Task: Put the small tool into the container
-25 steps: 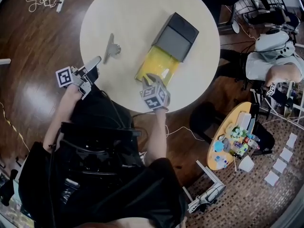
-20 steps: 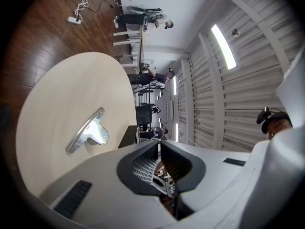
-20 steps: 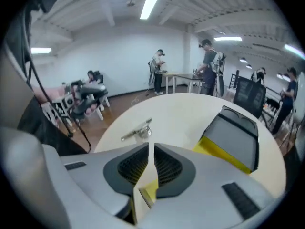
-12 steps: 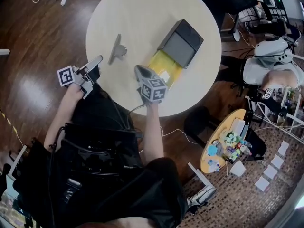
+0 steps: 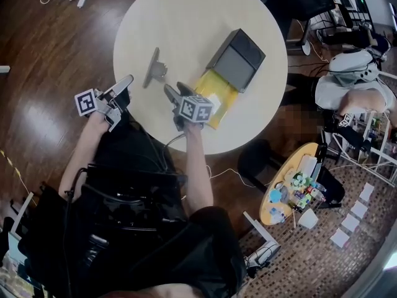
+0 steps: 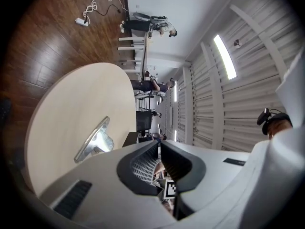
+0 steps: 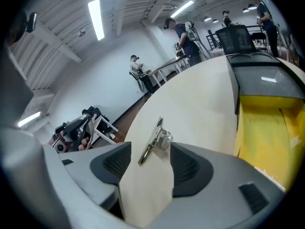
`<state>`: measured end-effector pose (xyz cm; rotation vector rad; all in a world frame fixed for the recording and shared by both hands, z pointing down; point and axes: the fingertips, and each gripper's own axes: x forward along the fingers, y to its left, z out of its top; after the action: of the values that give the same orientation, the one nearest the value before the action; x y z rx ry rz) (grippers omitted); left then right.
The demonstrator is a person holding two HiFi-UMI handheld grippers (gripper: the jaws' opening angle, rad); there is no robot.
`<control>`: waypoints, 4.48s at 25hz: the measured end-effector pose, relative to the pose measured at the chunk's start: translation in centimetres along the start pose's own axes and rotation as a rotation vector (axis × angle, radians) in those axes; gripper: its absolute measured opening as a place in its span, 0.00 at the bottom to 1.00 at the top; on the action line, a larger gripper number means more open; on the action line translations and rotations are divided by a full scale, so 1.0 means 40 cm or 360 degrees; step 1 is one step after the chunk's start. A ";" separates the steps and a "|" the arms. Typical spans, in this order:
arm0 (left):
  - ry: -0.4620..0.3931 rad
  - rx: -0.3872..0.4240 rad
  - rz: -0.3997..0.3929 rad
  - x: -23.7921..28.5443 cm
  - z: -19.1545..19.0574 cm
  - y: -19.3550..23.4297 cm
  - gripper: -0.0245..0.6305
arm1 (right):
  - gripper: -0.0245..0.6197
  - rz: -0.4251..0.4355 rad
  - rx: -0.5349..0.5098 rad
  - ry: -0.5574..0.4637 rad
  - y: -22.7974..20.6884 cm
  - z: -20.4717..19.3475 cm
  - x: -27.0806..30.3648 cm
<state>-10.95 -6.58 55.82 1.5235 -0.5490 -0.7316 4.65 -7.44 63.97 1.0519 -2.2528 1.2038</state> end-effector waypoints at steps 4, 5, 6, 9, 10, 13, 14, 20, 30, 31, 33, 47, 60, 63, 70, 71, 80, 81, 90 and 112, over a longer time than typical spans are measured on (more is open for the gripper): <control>-0.0004 -0.0021 -0.0005 0.001 0.007 0.004 0.07 | 0.45 0.0031 0.0048 0.0018 0.007 -0.005 0.036; -0.0006 -0.0024 -0.0004 -0.001 0.009 0.006 0.07 | 0.45 0.0033 0.0062 0.0016 0.007 -0.004 0.046; -0.0009 -0.0025 -0.0003 -0.003 0.010 0.008 0.07 | 0.44 0.0034 0.0077 0.0011 0.005 -0.003 0.056; -0.0012 -0.0024 0.0002 -0.009 0.013 0.014 0.07 | 0.36 0.0035 0.0139 -0.0028 -0.008 0.008 0.085; -0.0013 -0.0024 0.0002 -0.010 0.015 0.015 0.07 | 0.33 0.0035 0.0167 -0.0044 -0.015 0.012 0.094; -0.0018 -0.0024 0.0000 -0.016 0.023 0.013 0.07 | 0.27 0.0047 0.0252 -0.0066 -0.021 0.024 0.120; -0.0019 -0.0022 0.0002 -0.018 0.026 0.013 0.07 | 0.27 0.0051 0.0272 -0.0067 -0.023 0.026 0.128; -0.0012 -0.0017 -0.0003 -0.015 0.034 0.007 0.07 | 0.18 0.0054 0.0342 -0.0054 -0.033 0.030 0.170; -0.0019 -0.0014 -0.0001 -0.023 0.050 0.011 0.07 | 0.05 0.0127 0.0469 -0.0065 -0.025 0.025 0.207; -0.0016 -0.0012 -0.0003 -0.026 0.053 0.012 0.07 | 0.03 0.0143 0.0487 -0.0081 -0.018 0.027 0.209; -0.0009 -0.0013 -0.0002 -0.034 0.062 0.013 0.07 | 0.03 0.0157 0.0490 -0.0103 0.000 0.030 0.212; 0.0152 -0.0006 0.0032 0.014 0.027 0.027 0.07 | 0.02 0.0270 0.0719 -0.0461 0.015 0.056 -0.017; 0.0258 0.0013 0.0056 0.068 -0.038 0.021 0.07 | 0.02 0.0134 0.0885 -0.0900 -0.181 0.048 -0.342; 0.0252 0.0024 0.0066 0.067 -0.038 0.019 0.07 | 0.02 0.0121 0.0880 -0.0971 -0.228 0.053 -0.375; 0.0207 0.0037 0.0088 0.053 -0.030 0.018 0.07 | 0.02 -0.0050 0.1009 -0.1000 -0.335 0.018 -0.405; 0.0202 0.0039 0.0091 0.053 -0.030 0.016 0.07 | 0.02 -0.0068 0.1023 -0.1003 -0.349 0.015 -0.407; 0.0178 0.0050 0.0105 0.048 -0.043 0.013 0.07 | 0.02 -0.0151 0.1079 -0.0997 -0.417 -0.013 -0.405; 0.0175 0.0050 0.0109 0.046 -0.042 0.014 0.07 | 0.02 -0.0154 0.1083 -0.0992 -0.420 -0.016 -0.401; 0.0183 0.0064 0.0114 0.048 -0.043 0.008 0.07 | 0.02 -0.0204 0.1092 -0.0933 -0.448 -0.033 -0.373; 0.0183 0.0073 0.0133 0.050 -0.038 0.014 0.07 | 0.03 -0.0325 0.1075 -0.0772 -0.475 -0.068 -0.326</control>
<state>-8.43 -7.06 56.13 1.5651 -0.5430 -0.5671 27.53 -6.22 67.72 1.9509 -1.9968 1.8263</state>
